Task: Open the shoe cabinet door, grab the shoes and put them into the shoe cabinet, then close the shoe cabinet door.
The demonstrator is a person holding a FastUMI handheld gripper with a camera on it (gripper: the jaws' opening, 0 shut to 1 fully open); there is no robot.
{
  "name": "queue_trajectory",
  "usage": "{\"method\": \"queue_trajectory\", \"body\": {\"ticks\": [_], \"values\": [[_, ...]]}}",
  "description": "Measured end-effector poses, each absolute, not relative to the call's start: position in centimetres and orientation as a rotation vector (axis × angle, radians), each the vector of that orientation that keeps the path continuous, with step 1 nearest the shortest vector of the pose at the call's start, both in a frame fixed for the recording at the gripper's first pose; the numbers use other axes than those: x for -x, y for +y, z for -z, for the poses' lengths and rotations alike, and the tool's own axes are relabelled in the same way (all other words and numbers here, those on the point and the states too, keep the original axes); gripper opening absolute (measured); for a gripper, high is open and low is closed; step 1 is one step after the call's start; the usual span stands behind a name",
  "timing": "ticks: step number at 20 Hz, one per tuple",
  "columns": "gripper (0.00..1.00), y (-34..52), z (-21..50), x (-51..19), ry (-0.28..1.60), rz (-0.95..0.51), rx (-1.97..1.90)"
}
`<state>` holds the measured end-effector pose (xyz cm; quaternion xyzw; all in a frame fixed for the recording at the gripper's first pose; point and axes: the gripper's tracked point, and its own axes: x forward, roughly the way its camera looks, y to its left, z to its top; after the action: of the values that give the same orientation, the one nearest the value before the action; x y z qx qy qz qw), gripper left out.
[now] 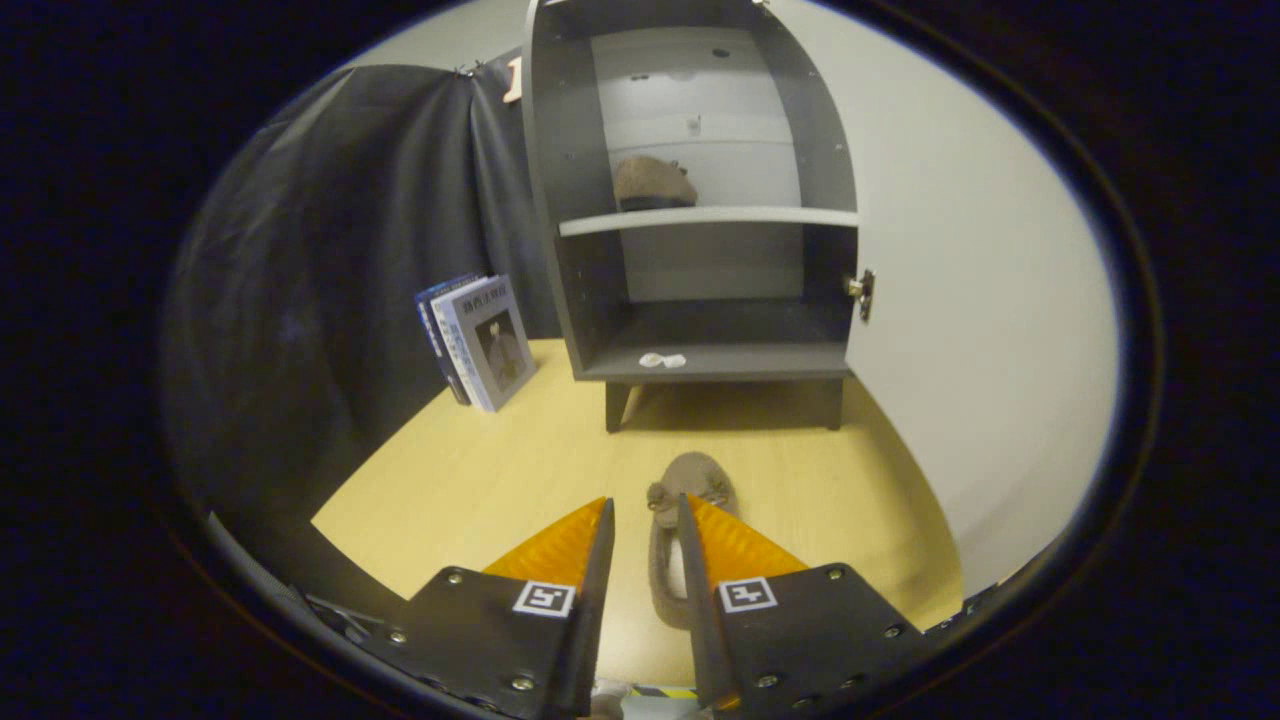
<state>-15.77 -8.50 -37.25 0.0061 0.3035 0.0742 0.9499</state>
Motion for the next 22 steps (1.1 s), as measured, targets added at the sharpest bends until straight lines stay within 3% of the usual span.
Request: {"method": "queue_trajectory", "body": {"ticks": [7, 16, 18, 20, 21, 22], "values": [[0.38, -9.2, 47.8, 14.0, 0.801, -0.064, 0.007], [0.41, -9.1, 50.7, 8.7, 0.809, 0.057, 0.034], [0.13, -8.9, 51.1, 8.1, 0.808, 0.071, 0.025], [0.13, -8.8, 50.7, 7.9, 0.806, 0.100, 0.059], [0.01, -8.8, 50.3, 8.2, 0.822, 0.114, 0.075], [0.01, -8.9, 50.0, 7.8, 0.824, 0.125, 0.079]]}}
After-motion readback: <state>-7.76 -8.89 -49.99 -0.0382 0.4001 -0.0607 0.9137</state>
